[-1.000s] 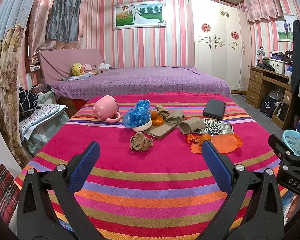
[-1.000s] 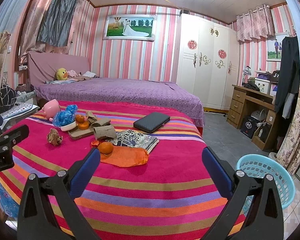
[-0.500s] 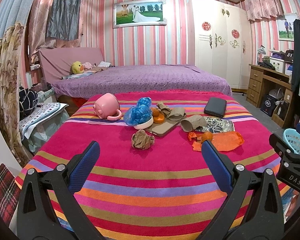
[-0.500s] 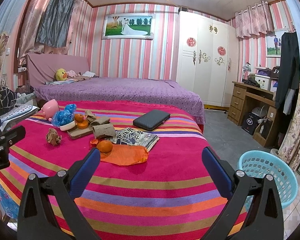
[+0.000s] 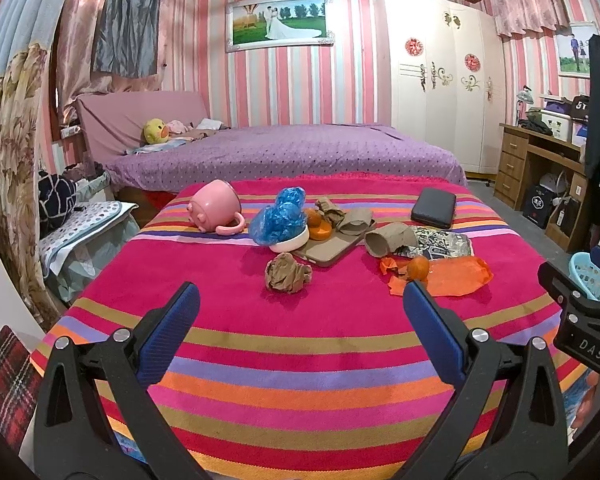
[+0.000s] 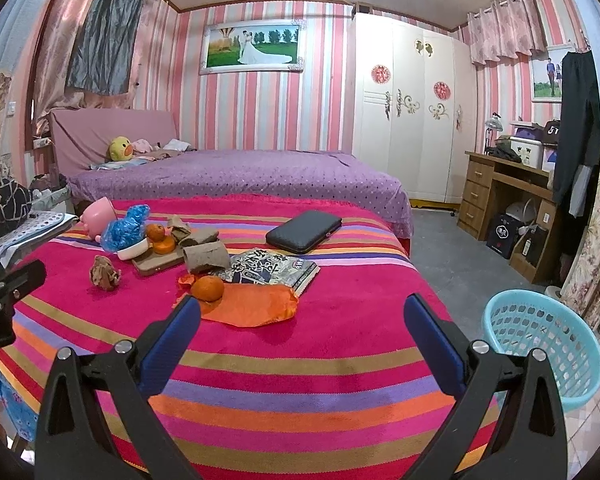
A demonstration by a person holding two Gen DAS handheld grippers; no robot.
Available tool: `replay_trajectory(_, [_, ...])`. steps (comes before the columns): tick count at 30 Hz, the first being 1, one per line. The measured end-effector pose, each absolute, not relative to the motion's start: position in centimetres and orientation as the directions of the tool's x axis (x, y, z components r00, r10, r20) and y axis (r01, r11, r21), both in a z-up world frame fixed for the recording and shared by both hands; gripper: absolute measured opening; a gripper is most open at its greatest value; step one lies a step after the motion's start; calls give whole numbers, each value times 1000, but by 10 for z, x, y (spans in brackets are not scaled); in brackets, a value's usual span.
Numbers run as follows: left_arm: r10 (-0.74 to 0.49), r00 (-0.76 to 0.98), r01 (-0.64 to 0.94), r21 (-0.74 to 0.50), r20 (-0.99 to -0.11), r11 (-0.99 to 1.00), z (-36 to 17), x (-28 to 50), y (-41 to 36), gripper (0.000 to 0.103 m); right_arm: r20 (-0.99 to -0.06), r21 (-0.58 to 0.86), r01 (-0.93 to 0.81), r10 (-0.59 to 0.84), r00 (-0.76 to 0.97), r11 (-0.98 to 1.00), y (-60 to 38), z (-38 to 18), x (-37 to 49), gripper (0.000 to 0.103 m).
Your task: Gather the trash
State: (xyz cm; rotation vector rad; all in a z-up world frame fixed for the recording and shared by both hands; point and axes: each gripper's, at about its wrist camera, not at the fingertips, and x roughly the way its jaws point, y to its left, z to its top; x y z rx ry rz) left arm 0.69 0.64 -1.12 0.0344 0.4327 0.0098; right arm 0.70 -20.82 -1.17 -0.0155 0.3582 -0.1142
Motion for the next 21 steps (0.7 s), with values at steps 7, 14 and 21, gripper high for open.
replay_trajectory(7, [17,897,-5,29,-441,1000,-6,26,17,98,-365,-37,90,-97,926,995,-209,7,34,99])
replay_trajectory(14, [9,884,8,36,-467,999,-8,60,30,98,-441,-18,71,-72,895,997,-209,2,91,99])
replay_trajectory(21, [-27,814,22,-16,-580,1000,-46,120,47,98,-502,-23,58,-62,863,998,-209,-28,121,99])
